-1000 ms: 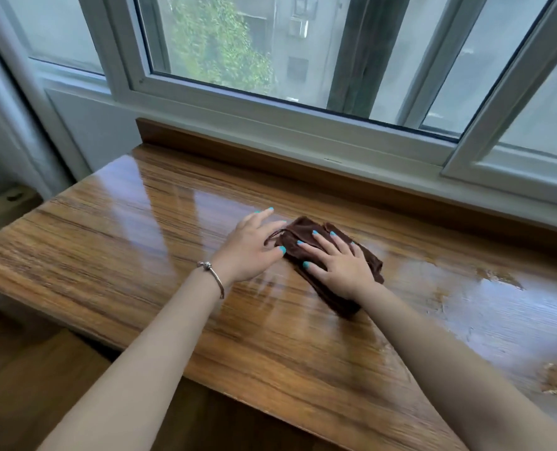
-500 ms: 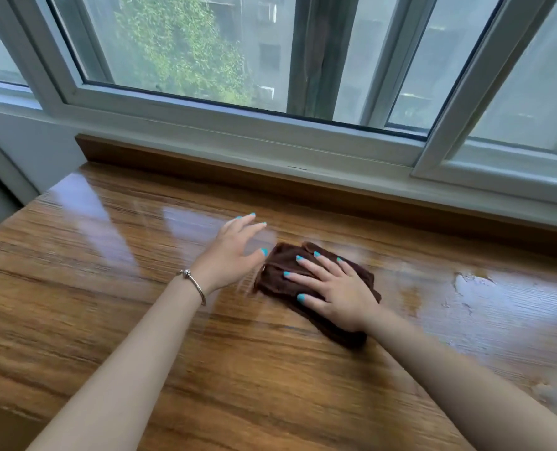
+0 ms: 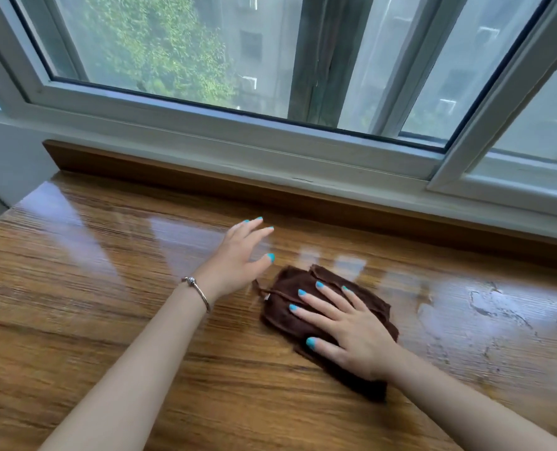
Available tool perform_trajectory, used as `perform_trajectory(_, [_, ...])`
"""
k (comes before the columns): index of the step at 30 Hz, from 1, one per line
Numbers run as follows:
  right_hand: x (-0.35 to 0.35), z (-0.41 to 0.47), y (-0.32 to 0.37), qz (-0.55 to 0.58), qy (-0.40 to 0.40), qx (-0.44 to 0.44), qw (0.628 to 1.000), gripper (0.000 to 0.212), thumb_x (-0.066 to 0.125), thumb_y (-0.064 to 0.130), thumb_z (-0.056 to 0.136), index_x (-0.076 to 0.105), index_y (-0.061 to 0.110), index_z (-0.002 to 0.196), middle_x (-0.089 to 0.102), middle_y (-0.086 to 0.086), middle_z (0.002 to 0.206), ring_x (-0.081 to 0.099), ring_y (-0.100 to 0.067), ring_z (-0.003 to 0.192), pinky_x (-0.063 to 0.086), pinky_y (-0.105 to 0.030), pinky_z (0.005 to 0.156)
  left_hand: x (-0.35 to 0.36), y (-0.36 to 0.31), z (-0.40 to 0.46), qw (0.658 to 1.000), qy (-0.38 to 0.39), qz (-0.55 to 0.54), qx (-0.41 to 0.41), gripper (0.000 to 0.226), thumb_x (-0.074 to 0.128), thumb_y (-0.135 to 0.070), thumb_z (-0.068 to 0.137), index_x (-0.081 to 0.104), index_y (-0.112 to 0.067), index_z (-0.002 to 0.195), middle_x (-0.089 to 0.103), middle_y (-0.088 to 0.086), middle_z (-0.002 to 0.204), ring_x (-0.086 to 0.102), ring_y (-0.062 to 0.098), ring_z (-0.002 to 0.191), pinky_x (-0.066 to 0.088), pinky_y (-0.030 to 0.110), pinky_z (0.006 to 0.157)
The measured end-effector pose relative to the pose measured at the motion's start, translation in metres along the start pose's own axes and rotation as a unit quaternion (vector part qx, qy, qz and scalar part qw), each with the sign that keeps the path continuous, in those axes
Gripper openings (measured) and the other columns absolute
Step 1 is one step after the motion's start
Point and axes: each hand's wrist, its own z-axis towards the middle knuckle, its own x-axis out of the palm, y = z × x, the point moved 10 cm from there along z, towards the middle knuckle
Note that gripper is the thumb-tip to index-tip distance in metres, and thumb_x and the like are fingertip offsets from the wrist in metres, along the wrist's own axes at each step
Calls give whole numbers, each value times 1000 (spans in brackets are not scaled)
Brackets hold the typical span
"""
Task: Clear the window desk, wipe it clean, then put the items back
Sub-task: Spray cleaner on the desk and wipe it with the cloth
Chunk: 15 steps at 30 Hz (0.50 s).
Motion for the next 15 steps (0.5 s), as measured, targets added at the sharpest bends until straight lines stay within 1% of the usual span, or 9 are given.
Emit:
perform_trajectory(1, [-6,12,-11,-17,-2,4,1000,56,14,69,96,-1,58,149,5,25,160,-1,-9,151,-2,-39,120,-2,0,3,1000,-5,-2,3,54,61,-24,92,43,-18,143,28,5,155,16,23,145,14,37,120])
perform_trajectory(2, [-12,29,-27,-24,-2,25,999,55,15,68,97,-5,58,147,1,26,160,-3,-9,152,-2,-38,120,-4,2,6,1000,-7,-4,6,54,61,-23,92,43,-17,143,28,5,155,16,24,145,14,37,120])
perform_trajectory(3, [-16,48,-48,-23,0,59,998,56,18,65,98,-4,58,148,0,26,160,-4,-8,152,-3,-37,120,-5,3,9,1000,-8,-8,9,54,61,-23,92,44,-17,143,28,5,155,16,23,145,14,37,120])
perform_trajectory(5, [-23,81,-88,-5,10,115,993,54,25,61,100,5,57,150,3,26,162,-4,-6,151,-4,-37,120,-6,6,9,1000,-8,-15,12,54,61,-23,92,44,-17,143,28,4,155,16,22,145,13,38,120])
perform_trajectory(8, [-27,105,-114,9,20,133,991,51,27,59,100,12,58,149,8,26,162,-1,-5,151,-2,-36,119,-3,11,7,1000,6,-12,17,55,60,-25,93,42,-19,144,27,2,156,14,20,146,13,38,120])
perform_trajectory(11, [-24,100,-102,26,23,166,986,51,26,59,101,11,56,150,6,24,163,-3,-7,151,-3,-39,120,-1,14,5,999,22,-7,23,55,59,-27,93,41,-20,144,26,2,156,14,20,146,13,38,120])
perform_trajectory(13, [-16,77,-77,32,17,191,981,52,21,62,99,8,57,149,2,24,163,-6,-9,152,-4,-41,121,4,12,5,999,32,-6,29,55,59,-28,93,42,-21,144,26,2,156,14,22,146,13,40,120])
perform_trajectory(15, [-8,42,-30,28,-5,166,986,52,11,67,96,2,61,147,0,26,161,-7,-7,151,-6,-38,120,11,9,7,998,45,-6,36,54,59,-28,93,42,-21,144,25,2,157,13,22,146,13,39,120])
